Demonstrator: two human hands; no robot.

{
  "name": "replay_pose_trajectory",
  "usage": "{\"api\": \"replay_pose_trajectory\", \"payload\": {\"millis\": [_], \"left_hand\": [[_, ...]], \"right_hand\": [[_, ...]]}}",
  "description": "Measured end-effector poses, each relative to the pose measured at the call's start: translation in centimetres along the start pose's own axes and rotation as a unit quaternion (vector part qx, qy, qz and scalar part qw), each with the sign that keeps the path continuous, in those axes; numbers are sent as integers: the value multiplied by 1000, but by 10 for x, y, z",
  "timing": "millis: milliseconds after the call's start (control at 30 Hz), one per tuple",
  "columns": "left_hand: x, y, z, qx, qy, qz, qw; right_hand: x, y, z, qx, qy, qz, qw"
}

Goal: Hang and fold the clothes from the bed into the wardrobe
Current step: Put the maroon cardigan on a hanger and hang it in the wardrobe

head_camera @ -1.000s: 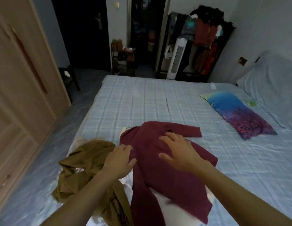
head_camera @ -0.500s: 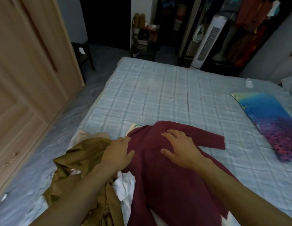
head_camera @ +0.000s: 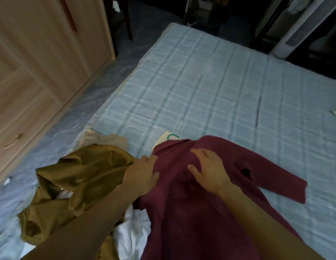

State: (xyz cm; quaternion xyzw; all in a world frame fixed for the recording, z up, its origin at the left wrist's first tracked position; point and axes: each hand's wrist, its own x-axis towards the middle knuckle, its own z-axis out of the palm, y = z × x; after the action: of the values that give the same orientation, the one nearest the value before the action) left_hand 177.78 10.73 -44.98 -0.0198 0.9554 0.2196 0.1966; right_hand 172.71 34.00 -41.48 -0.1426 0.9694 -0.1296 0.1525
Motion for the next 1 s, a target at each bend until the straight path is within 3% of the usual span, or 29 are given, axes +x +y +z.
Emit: {"api": "replay_pose_trajectory", "payload": {"millis": [233, 333, 433, 533, 767, 1000], "left_hand": [[64, -12, 42, -30, 13, -74, 997], [86, -18, 57, -41, -19, -93, 995], [98, -20, 71, -57, -55, -107, 991], [97, -16, 90, -77, -45, -125, 988], [89, -11, 111, -64, 20, -128, 990], [60, -3, 91, -47, 93, -74, 992]], "right_hand": [[75, 22, 46, 33, 4, -29, 999], [111, 26, 63, 38, -4, -34, 999], [133, 34, 80, 4, -55, -29, 998], [138, 43, 98, -10, -118, -32, 992], [140, 57, 116, -78, -61, -18, 995], [113, 65, 81, -53, 6, -42, 998]]}}
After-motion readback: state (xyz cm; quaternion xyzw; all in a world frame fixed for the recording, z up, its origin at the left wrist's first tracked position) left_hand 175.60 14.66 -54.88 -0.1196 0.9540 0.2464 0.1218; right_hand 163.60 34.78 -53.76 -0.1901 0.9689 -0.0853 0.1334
